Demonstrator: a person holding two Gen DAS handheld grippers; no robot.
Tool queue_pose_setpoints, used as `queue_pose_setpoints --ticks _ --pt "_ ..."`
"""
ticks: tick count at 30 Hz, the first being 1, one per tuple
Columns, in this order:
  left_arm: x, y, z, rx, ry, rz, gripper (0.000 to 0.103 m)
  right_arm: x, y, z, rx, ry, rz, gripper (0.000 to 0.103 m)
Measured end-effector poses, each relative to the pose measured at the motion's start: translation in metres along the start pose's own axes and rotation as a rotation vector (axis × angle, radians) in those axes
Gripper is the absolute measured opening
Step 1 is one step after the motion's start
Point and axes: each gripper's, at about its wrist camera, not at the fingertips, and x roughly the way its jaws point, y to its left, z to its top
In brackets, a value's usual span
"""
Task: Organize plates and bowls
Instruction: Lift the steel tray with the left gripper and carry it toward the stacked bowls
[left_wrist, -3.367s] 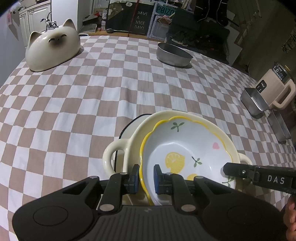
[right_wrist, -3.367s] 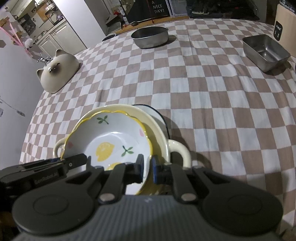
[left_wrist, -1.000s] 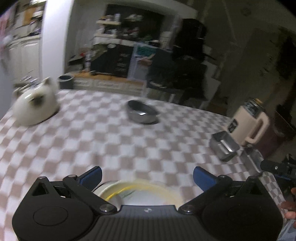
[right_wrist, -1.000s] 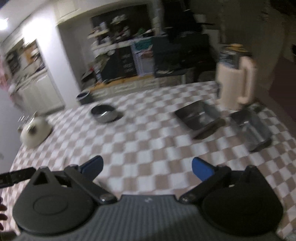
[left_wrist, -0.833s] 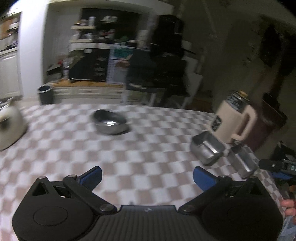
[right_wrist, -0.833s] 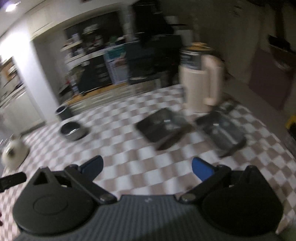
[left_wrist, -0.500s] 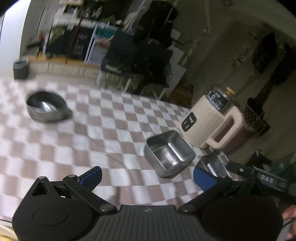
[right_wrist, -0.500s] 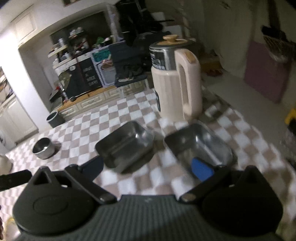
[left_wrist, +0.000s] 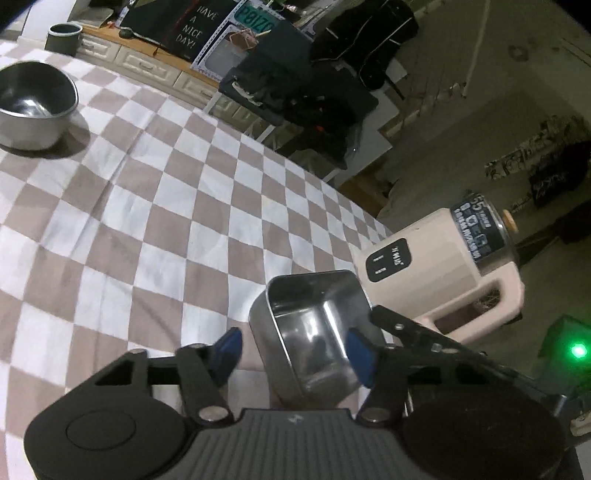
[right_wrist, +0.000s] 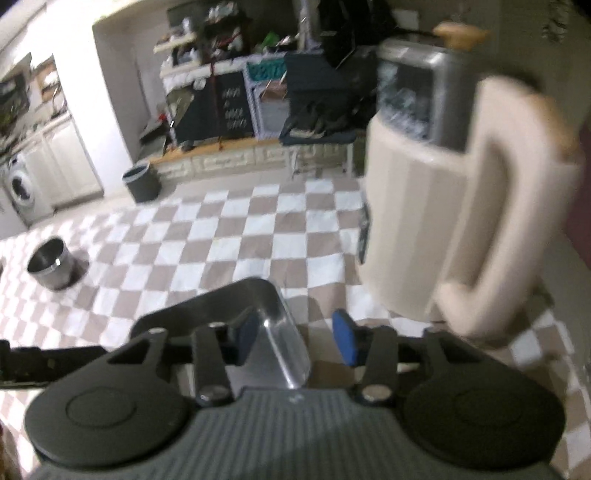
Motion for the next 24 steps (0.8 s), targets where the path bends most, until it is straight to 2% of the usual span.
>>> queue_pose_setpoints --ticks 3,5,6,8,11,17,24 --pt "0.012 0.005 0.003 -0.002 0.033 -0.003 0.04 0.023 0.0 0.007 -0.022 0.034 0.009 0.039" --pt "0.019 0.008 0.003 0.0 0.057 -0.007 0.02 0.032 0.002 0.008 -0.034 0.051 0.011 0.031" --pt "0.021 0.009 0.003 0.0 0.066 -0.008 0.015 0.033 0.005 0.009 -0.042 0.05 0.004 0.029" --pt "0.02 0.012 0.003 -0.004 0.064 -0.006 0.015 0.034 0.006 0.007 -0.041 0.049 -0.001 0.019" --pt "0.014 0.019 0.004 -0.008 0.064 -0.005 0.013 0.026 0.003 0.005 -0.027 0.054 0.031 0.011" --pt "-0.02 0.02 0.004 0.03 0.031 0.005 0.013 -0.011 0.02 -0.009 -0.041 0.024 0.098 0.01" --pt "-0.086 0.015 -0.014 0.099 -0.022 0.001 0.013 -0.076 0.047 -0.034 -0.021 -0.04 0.147 0.01"
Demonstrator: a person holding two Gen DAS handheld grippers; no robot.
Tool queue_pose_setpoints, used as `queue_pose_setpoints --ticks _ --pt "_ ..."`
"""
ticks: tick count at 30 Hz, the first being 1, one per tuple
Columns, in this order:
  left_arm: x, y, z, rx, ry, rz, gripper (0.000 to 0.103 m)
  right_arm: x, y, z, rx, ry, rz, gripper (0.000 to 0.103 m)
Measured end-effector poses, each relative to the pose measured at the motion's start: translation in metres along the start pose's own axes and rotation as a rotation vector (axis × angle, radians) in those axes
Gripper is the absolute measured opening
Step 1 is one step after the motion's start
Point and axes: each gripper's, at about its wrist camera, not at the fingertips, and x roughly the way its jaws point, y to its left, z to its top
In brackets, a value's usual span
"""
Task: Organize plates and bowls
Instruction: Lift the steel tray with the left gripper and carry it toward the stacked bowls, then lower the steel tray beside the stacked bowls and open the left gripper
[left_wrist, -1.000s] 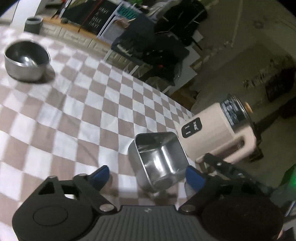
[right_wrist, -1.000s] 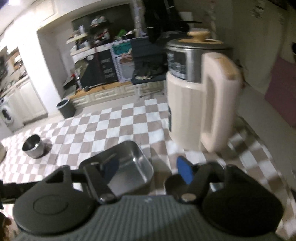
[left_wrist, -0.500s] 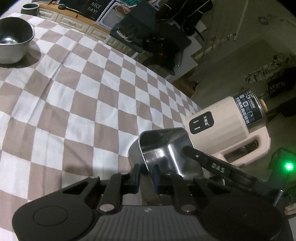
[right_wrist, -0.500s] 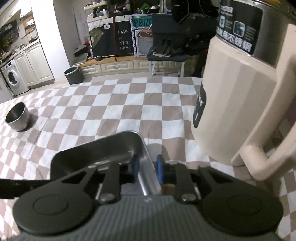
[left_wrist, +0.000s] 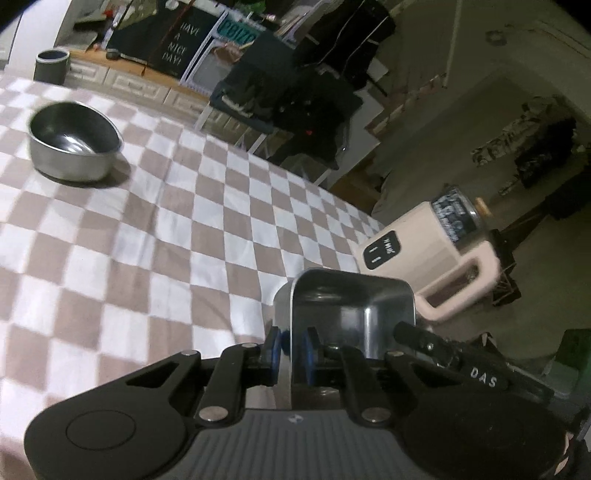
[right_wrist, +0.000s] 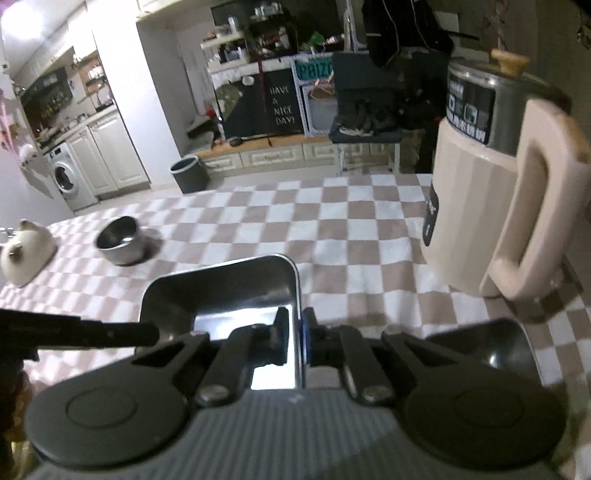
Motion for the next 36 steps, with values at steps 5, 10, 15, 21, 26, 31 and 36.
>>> queue_pose_setpoints --ticks 5,10,15,21,26,31,36 --pt "-0.045 0.001 -0.02 0.016 -0.013 -0.002 0.013 -0.036 0.026 -0.031 0.016 0.006 0.022 0.009" --pt "-0.075 0.003 -0.041 0.046 -0.002 0.017 0.013 -0.063 0.045 -0.072 0.04 0.046 0.047 0.009" --pt "-0.085 0.008 -0.067 0.07 0.042 0.035 0.013 -0.072 0.054 -0.102 0.105 0.064 0.049 0.009" --pt "-0.081 0.016 -0.097 0.091 0.112 0.076 0.013 -0.067 0.059 -0.13 0.157 0.116 0.016 0.009" --pt "-0.083 0.019 -0.111 0.136 0.125 0.102 0.013 -0.059 0.064 -0.141 0.147 0.157 0.005 0.009" --pt "-0.085 0.016 -0.115 0.163 0.133 0.106 0.013 -0.058 0.069 -0.136 0.129 0.152 -0.019 0.009" --pt "-0.081 0.006 -0.12 0.257 0.141 0.139 0.013 -0.053 0.072 -0.137 0.118 0.162 -0.043 0.009"
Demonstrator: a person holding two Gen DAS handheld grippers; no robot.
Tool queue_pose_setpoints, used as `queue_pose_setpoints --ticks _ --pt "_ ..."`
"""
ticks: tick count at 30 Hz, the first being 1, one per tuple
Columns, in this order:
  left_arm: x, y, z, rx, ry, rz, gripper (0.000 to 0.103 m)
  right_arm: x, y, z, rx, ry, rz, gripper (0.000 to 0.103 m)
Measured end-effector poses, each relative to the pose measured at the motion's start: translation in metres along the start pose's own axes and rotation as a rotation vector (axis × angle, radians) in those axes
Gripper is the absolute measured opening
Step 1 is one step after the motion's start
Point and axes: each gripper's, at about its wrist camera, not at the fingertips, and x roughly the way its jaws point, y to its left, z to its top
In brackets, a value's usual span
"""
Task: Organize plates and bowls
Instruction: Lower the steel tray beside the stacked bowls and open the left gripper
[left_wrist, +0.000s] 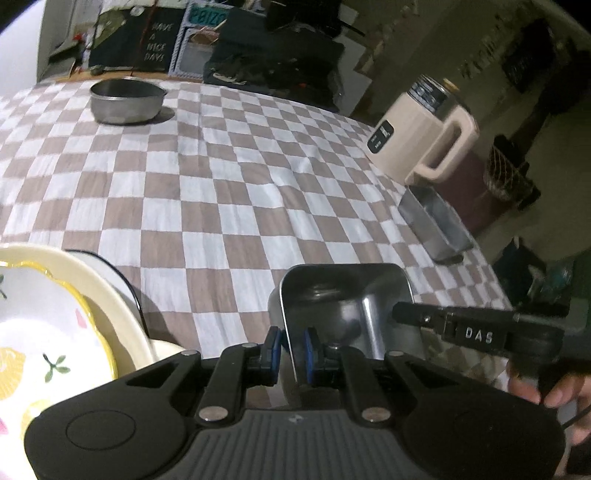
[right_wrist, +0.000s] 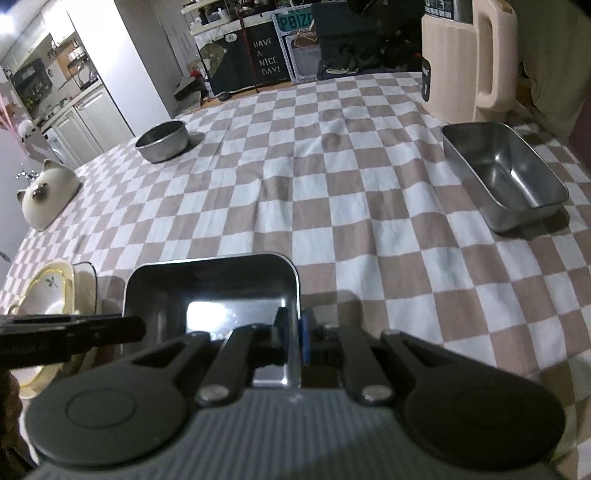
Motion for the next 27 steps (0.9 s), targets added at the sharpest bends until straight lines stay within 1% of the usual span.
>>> queue_pose_setpoints --ticks 4,6,15,17,19,21,22,23,24,26,27 --pt "0.004 -0.007 0.0 0.066 0.004 0.039 0.014 0.002 -0.003 0.001 0.006 0.001 -0.005 0.007" --pt "0.004 -0.009 -0.001 0.083 0.006 0.051 0.014 0.002 -0.003 0.001 -0.002 0.003 -0.01 0.007" --pt "0.005 -0.01 0.0 0.099 0.009 0.065 0.014 0.004 -0.001 0.002 -0.035 0.009 -0.024 0.007" --pt "0.005 -0.01 0.0 0.094 0.009 0.063 0.018 0.004 -0.001 0.002 -0.045 0.011 -0.028 0.007" --pt "0.005 -0.01 0.0 0.09 0.009 0.061 0.019 0.004 0.0 0.001 -0.059 0.013 -0.035 0.007" --pt "0.005 -0.01 0.001 0.088 0.009 0.056 0.022 0.004 0.0 0.001 -0.071 0.019 -0.036 0.009" --pt "0.005 -0.011 0.001 0.087 0.01 0.051 0.026 0.004 0.0 0.001 -0.077 0.023 -0.036 0.011" --pt "0.005 -0.012 0.001 0.088 0.01 0.047 0.031 0.004 0.0 0.001 -0.082 0.027 -0.038 0.011" --pt "0.005 -0.012 0.0 0.09 0.009 0.042 0.034 0.003 0.0 0.0 -0.086 0.028 -0.04 0.011" --pt "0.004 -0.015 0.0 0.093 0.007 0.029 0.047 0.001 -0.002 0.0 -0.089 0.023 -0.045 0.011" --pt "0.004 -0.016 -0.001 0.094 0.006 0.025 0.049 -0.001 -0.004 0.0 -0.087 0.019 -0.048 0.011"
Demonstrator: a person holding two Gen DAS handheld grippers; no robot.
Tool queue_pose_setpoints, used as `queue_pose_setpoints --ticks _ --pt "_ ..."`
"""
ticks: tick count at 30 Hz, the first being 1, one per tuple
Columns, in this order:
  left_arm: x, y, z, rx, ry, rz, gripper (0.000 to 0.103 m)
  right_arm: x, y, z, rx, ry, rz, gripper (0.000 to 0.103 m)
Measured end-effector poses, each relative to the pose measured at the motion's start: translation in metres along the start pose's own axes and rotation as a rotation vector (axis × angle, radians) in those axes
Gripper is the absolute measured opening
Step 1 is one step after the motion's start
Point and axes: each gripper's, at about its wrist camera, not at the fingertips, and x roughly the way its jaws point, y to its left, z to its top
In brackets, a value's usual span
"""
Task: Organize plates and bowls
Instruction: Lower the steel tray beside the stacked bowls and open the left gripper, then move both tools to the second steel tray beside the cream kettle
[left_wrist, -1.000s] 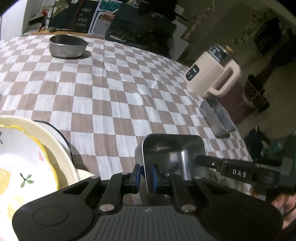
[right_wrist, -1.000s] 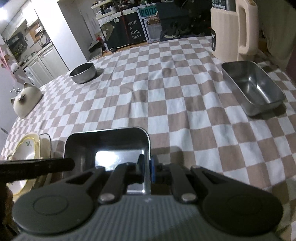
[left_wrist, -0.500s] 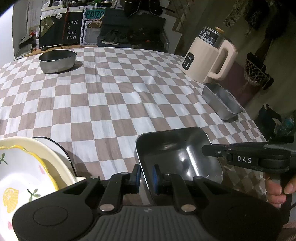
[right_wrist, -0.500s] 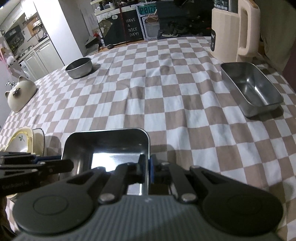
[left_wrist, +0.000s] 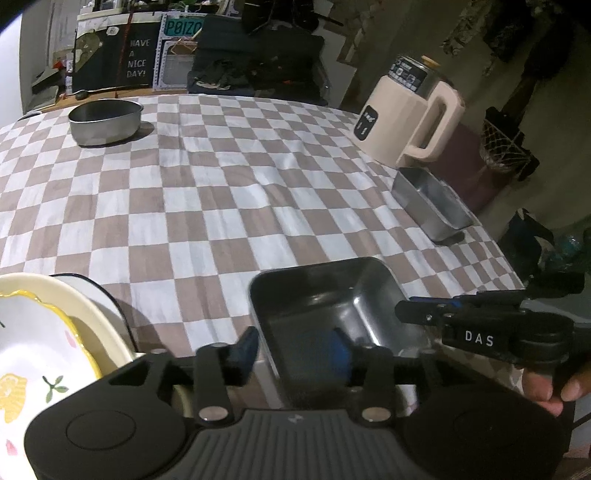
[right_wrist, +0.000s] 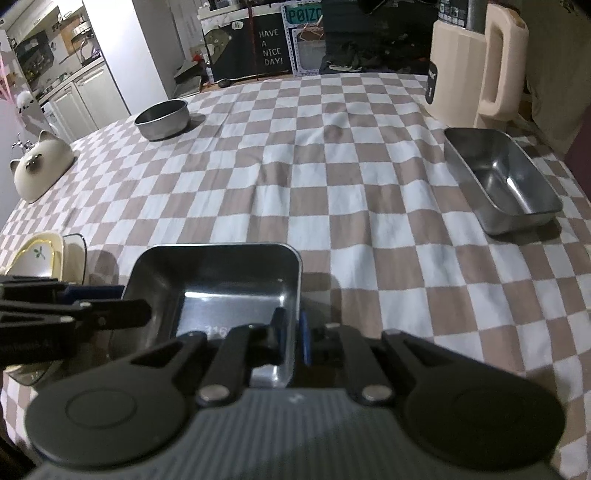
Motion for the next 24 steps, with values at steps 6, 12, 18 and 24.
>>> queue_pose_setpoints --ticks 6,12,18,24 --pt "-0.003 -0.001 -0.001 -0.007 -0.002 -0.004 0.06 -0.007 -0.004 -0.003 0.011 -0.014 -0.007 0.025" --pt "-0.008 -0.003 -0.002 -0.022 -0.009 -0.024 0.075 -0.016 -0.001 -0.007 -0.024 -0.027 -0.012 0.052" --pt "-0.016 -0.007 0.001 -0.025 -0.023 -0.019 0.098 -0.034 -0.006 -0.012 -0.024 -0.087 -0.04 0.081" --pt "-0.025 -0.011 0.023 -0.012 -0.069 -0.02 0.103 -0.053 -0.026 -0.016 0.062 -0.159 -0.074 0.103"
